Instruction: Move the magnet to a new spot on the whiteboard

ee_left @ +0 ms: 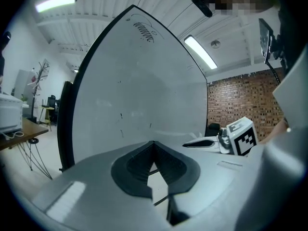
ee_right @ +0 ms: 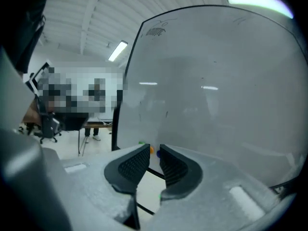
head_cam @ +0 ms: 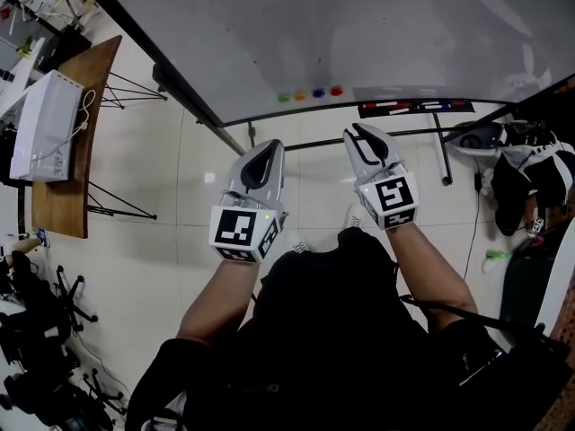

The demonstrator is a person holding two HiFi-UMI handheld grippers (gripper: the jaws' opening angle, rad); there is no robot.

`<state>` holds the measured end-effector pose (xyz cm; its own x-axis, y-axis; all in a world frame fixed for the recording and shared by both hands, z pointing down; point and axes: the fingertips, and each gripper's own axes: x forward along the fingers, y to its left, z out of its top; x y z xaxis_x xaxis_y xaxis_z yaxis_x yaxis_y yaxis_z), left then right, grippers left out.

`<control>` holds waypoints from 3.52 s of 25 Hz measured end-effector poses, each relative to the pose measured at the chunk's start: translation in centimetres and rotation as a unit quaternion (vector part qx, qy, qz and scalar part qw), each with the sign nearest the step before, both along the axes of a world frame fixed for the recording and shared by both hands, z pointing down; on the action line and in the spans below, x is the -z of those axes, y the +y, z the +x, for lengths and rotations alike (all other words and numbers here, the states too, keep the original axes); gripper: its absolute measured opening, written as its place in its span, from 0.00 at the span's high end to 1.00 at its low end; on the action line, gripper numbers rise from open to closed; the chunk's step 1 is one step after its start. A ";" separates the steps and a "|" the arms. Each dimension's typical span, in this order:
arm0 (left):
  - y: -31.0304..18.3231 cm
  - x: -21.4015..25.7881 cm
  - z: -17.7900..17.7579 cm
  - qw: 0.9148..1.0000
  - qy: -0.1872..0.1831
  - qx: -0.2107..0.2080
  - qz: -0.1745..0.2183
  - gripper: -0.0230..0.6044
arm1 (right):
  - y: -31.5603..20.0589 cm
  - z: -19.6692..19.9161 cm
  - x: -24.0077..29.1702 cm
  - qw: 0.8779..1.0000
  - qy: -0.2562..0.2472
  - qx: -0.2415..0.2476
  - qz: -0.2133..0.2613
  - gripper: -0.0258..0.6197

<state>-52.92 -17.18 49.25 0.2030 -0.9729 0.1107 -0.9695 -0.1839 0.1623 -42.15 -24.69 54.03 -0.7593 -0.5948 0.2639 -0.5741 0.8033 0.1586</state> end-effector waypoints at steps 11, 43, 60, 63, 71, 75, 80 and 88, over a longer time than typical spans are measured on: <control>-2.2 -5.2 -0.4 0.999 0.000 0.030 -0.041 0.94 | -11.2 -2.2 -9.2 0.991 -0.046 -0.103 -0.066 0.78; -0.5 -5.2 -1.3 0.997 -0.009 0.056 -0.055 0.94 | -11.6 -3.4 -9.0 0.988 -0.030 -0.129 -0.078 0.79; 1.9 2.0 -1.3 0.999 -0.003 0.049 0.007 0.94 | 2.1 -2.7 6.7 0.992 -0.072 0.088 -0.057 0.79; 2.5 3.6 -0.9 0.999 -0.011 0.039 0.020 0.94 | 4.2 -1.7 8.3 0.991 -0.065 0.103 -0.049 0.79; 3.5 5.4 0.0 0.999 -0.011 0.016 0.034 0.94 | 6.6 -0.3 9.4 0.992 -0.073 0.089 -0.049 0.79; 3.4 6.0 0.9 0.999 -0.018 0.004 0.038 0.94 | 7.0 0.1 10.4 0.993 -0.073 0.086 -0.040 0.79; 3.6 6.5 1.7 0.999 -0.001 -0.010 0.048 0.94 | 7.5 0.5 10.5 0.993 -0.074 0.081 -0.040 0.79; 3.3 7.0 2.3 0.998 0.002 -0.029 0.057 0.94 | 8.5 1.5 11.8 0.994 -0.083 0.060 -0.030 0.79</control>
